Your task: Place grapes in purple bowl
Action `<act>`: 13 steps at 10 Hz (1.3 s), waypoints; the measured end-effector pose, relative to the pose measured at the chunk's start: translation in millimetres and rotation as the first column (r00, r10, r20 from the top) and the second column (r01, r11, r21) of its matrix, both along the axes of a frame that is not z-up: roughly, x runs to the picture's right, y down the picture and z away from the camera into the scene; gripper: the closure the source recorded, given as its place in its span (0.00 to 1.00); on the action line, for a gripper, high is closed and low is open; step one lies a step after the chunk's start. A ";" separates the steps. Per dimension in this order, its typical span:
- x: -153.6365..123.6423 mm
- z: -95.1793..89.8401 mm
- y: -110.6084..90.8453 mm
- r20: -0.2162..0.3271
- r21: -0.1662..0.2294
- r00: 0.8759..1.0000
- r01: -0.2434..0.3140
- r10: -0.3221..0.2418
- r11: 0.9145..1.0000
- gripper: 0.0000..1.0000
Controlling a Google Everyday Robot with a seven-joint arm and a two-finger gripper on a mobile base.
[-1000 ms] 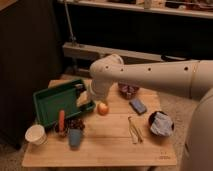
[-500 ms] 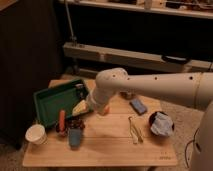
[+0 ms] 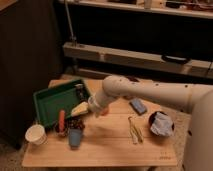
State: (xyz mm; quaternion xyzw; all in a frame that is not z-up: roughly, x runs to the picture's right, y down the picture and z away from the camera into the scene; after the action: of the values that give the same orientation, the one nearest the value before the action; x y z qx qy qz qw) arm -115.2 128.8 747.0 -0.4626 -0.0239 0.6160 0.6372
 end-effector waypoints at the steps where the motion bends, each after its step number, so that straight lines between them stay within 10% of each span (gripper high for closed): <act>1: -5.1 6.8 2.9 -0.021 -0.015 1.000 0.022 -0.022 1.000 0.20; 13: -20.5 72.9 47.9 -0.222 -0.143 0.968 0.089 -0.120 0.986 0.20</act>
State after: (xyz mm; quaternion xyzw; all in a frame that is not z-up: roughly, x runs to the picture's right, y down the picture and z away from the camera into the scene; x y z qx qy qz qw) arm -135.7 176.8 819.9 -0.4301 0.1152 0.6311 0.6351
